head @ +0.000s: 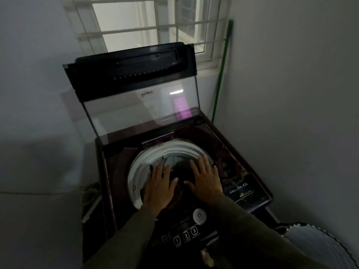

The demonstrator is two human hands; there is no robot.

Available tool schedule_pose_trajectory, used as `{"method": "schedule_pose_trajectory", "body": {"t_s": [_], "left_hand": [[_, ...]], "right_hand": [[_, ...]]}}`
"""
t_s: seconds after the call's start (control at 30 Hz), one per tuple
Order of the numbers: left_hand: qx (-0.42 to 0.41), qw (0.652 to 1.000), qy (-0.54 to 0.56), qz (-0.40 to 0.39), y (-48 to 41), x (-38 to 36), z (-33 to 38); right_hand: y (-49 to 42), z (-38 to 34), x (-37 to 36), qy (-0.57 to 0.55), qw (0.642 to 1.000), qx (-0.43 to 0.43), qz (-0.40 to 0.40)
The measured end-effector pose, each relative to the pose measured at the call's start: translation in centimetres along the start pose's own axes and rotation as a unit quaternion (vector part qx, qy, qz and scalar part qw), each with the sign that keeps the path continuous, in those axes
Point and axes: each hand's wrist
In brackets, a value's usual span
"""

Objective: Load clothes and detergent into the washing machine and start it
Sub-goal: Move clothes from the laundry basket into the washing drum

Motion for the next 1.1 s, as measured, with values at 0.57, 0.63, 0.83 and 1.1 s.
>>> {"method": "schedule_pose_trajectory", "body": {"t_s": [0.57,0.63,0.83,1.1], "left_hand": [[-0.122,0.991,0.032,0.037,-2.5,2.6,10.2],[-0.134,0.99,0.038,0.036,-2.9,2.8,11.9],[-0.177,0.983,0.012,0.044,-3.9,2.6,18.3],[-0.23,0.973,-0.014,0.036,-3.2,0.6,27.4]], "right_hand": [[5.5,8.4,5.1,-0.014,0.989,-0.109,0.099],[6.1,9.6,5.5,-0.021,0.987,-0.119,0.108],[8.7,14.4,5.9,-0.032,0.98,-0.15,0.123],[13.2,22.5,5.2,-0.046,0.971,-0.199,0.121]]}}
Point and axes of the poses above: each hand's wrist, its own y-axis away from the middle knuckle, its own x-axis out of the back of the hand, z = x × y, and after that the axes turned 10 degrees about -y, right-handed
